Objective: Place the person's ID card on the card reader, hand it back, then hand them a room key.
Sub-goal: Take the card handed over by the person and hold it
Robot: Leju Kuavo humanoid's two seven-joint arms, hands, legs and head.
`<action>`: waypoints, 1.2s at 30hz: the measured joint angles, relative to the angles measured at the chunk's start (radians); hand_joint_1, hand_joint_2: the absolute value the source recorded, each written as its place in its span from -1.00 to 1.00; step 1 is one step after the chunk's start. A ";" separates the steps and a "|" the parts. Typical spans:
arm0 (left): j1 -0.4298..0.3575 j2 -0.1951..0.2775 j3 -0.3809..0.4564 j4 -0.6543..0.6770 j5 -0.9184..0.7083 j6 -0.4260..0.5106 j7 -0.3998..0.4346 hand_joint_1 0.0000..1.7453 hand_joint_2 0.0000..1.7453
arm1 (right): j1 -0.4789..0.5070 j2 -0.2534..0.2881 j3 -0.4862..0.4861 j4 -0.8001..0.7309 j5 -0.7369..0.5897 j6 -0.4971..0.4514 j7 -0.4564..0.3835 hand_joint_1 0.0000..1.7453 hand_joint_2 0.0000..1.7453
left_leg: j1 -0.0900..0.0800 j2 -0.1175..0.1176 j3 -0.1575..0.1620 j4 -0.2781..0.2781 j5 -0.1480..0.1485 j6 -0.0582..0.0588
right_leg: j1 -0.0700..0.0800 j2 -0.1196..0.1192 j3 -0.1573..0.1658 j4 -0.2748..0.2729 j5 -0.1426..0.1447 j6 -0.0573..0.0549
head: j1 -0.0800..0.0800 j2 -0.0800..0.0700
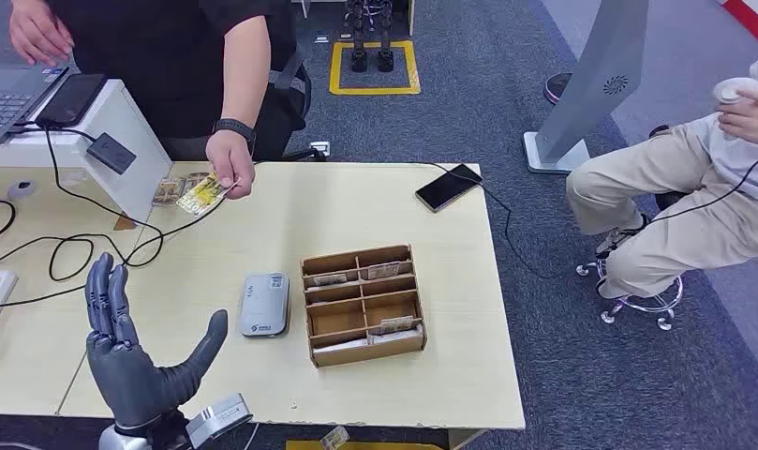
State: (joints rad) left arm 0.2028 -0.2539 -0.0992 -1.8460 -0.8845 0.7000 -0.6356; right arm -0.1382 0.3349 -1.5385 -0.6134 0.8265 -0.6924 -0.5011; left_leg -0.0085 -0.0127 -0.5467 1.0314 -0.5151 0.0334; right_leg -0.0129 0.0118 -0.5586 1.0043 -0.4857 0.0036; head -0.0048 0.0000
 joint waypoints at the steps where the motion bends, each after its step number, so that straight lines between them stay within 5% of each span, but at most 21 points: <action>1: 0.000 0.000 0.002 0.000 0.001 0.000 0.001 -1.00 1.00 | 0.000 0.000 0.000 0.000 0.000 0.000 0.001 -1.00 -1.00 | 0.000 0.000 0.000 0.000 0.000 0.000 | 0.000 0.000 0.000 0.000 0.000 0.000 | 0.000 0.000; 10: -0.036 -0.001 0.050 0.071 -0.083 0.000 0.072 -1.00 1.00 | -0.001 0.000 0.000 0.005 0.065 0.000 -0.037 -1.00 -1.00 | 0.000 0.000 0.001 0.000 0.000 0.000 | 0.000 0.000 0.000 0.000 0.000 0.000 | 0.000 0.000; 22: -0.237 0.007 0.250 0.274 -0.353 0.000 0.137 -1.00 1.00 | -0.005 -0.006 0.000 0.032 0.167 0.000 -0.060 -1.00 -1.00 | 0.000 0.002 0.001 0.000 0.000 -0.001 | 0.000 0.002 0.001 0.000 0.001 -0.001 | 0.000 0.000; 23: -0.255 0.007 0.266 0.289 -0.360 0.000 0.137 -0.92 1.00 | -0.007 -0.007 0.000 0.035 0.178 0.000 -0.065 -1.00 -1.00 | 0.000 0.002 0.001 0.000 0.000 -0.001 | 0.000 0.002 0.001 0.000 0.001 -0.001 | 0.000 0.000; 27: -0.316 0.006 0.315 0.340 -0.351 0.000 0.139 1.00 1.00 | -0.017 -0.009 0.000 0.041 0.232 0.000 -0.074 -1.00 -1.00 | 0.000 0.002 0.001 0.000 0.001 -0.001 | 0.000 0.002 0.001 0.000 0.001 0.000 | 0.000 0.000; 36: -0.384 -0.003 0.354 0.422 -0.272 0.000 0.114 1.00 1.00 | -0.022 -0.010 0.000 0.042 0.212 0.000 -0.069 -1.00 -1.00 | 0.000 0.002 0.001 0.000 0.000 0.000 | 0.000 0.003 0.000 0.000 0.001 0.000 | 0.000 0.000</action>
State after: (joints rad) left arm -0.1809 -0.2569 0.2545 -1.4242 -1.1563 0.6998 -0.5213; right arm -0.1606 0.3252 -1.5385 -0.5710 1.0386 -0.6924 -0.5704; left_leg -0.0084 -0.0111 -0.5456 1.0315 -0.5149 0.0333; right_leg -0.0128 0.0151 -0.5583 1.0044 -0.4844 0.0032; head -0.0049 0.0000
